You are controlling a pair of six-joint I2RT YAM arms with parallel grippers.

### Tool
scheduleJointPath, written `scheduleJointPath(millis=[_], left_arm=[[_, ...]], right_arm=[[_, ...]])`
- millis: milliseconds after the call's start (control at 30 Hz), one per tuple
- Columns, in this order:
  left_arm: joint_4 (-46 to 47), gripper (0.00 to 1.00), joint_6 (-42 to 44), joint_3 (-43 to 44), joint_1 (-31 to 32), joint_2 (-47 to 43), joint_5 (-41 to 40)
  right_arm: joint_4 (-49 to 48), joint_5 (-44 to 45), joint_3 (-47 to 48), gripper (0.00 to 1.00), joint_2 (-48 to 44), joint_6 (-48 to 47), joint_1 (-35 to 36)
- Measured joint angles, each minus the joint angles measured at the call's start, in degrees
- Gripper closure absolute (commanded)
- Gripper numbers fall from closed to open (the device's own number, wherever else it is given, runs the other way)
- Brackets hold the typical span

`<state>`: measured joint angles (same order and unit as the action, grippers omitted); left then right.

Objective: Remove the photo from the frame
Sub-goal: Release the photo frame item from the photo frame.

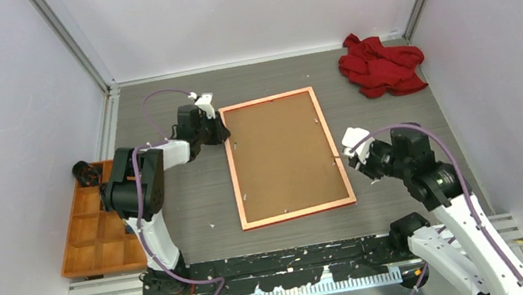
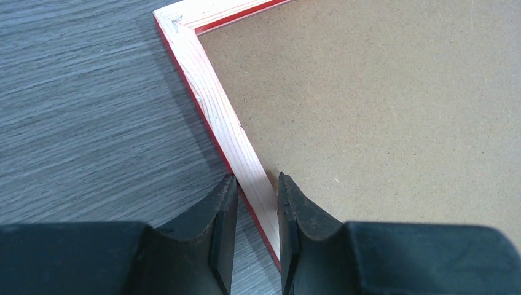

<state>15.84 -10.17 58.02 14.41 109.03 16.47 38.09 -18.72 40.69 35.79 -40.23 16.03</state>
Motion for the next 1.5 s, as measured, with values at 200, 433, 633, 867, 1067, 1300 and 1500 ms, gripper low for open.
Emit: scheduleJointPath(millis=[200,433,633,867,1067,1300,1500], left_arm=[[0.0,0.99,0.0,0.0,0.0,0.0,0.0],[0.0,0.99,0.0,0.0,0.0,0.0,0.0],[-0.1,0.99,0.0,0.0,0.0,0.0,0.0],[0.0,0.99,0.0,0.0,0.0,0.0,0.0],[-0.1,0.99,0.0,0.0,0.0,0.0,0.0],[-0.1,0.99,0.0,0.0,0.0,0.0,0.0],[-0.1,0.99,0.0,0.0,0.0,0.0,0.0]], right_arm=[[8.5,-1.2,0.0,0.99,-6.5,-0.2,0.0],[9.5,-1.6,-2.0,0.99,-4.9,0.0,0.5],[4.7,2.7,-5.2,0.99,-1.3,2.4,3.6],[-2.8,9.7,-6.9,0.99,1.5,5.8,6.7],[-7.0,14.8,-7.0,0.99,2.3,8.6,7.8],[-7.6,16.2,-7.0,0.99,2.5,9.6,8.6],[-6.8,14.7,-7.0,0.99,2.4,10.4,8.8]])
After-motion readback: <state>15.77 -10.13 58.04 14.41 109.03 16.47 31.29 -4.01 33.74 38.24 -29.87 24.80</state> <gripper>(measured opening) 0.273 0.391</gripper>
